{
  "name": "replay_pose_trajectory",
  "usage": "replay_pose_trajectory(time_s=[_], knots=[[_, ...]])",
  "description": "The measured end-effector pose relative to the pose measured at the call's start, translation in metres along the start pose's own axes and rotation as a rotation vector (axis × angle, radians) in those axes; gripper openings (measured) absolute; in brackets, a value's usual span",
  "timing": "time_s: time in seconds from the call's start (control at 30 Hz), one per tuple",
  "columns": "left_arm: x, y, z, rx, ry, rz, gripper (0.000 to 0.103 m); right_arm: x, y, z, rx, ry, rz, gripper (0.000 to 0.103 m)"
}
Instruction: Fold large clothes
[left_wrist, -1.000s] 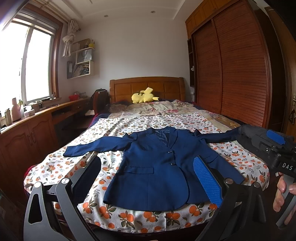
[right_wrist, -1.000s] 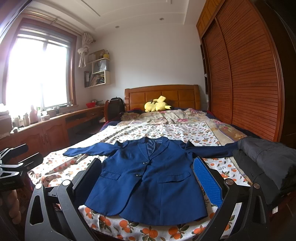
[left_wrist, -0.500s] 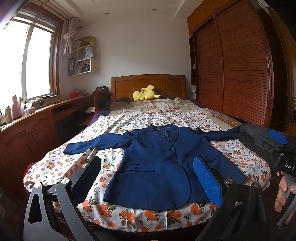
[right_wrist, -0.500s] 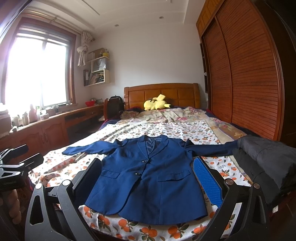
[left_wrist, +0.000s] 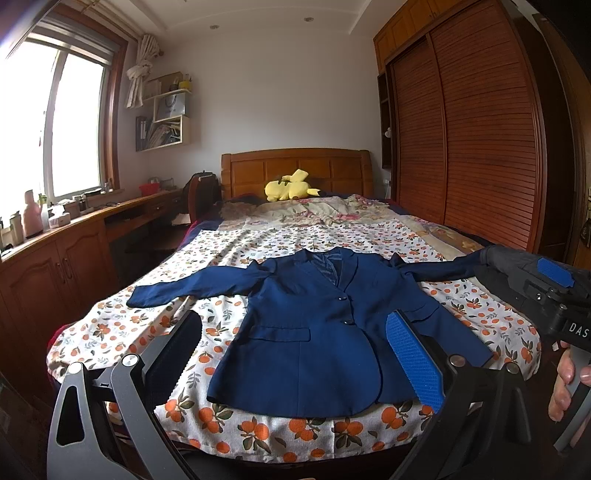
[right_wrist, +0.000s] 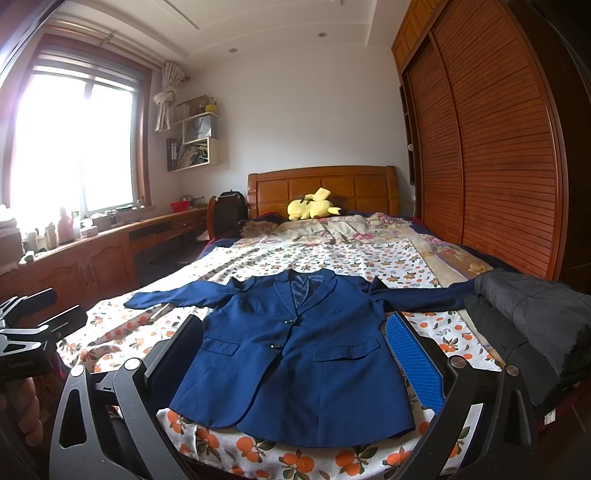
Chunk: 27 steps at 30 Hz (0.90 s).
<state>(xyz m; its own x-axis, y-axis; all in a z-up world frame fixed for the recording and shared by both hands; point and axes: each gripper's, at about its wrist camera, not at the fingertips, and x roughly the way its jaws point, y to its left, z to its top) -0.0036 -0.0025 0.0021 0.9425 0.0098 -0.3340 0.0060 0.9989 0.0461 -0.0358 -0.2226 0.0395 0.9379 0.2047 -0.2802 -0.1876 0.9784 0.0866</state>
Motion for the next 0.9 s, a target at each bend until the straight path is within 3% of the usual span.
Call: replay_pose_trajectory(time_s=[0.43,0.9], knots=[[0.006,0.004,-0.004,-0.009,0.012,0.01,0.101,0.009,0.0,-0.009,-0.005,0.022,-0.003,0.096],[0.051,0.029,-0.02,-0.034,0.065,0.045,0.101,0.053,0.005,-0.018,-0.03,0.075,0.001,0.096]])
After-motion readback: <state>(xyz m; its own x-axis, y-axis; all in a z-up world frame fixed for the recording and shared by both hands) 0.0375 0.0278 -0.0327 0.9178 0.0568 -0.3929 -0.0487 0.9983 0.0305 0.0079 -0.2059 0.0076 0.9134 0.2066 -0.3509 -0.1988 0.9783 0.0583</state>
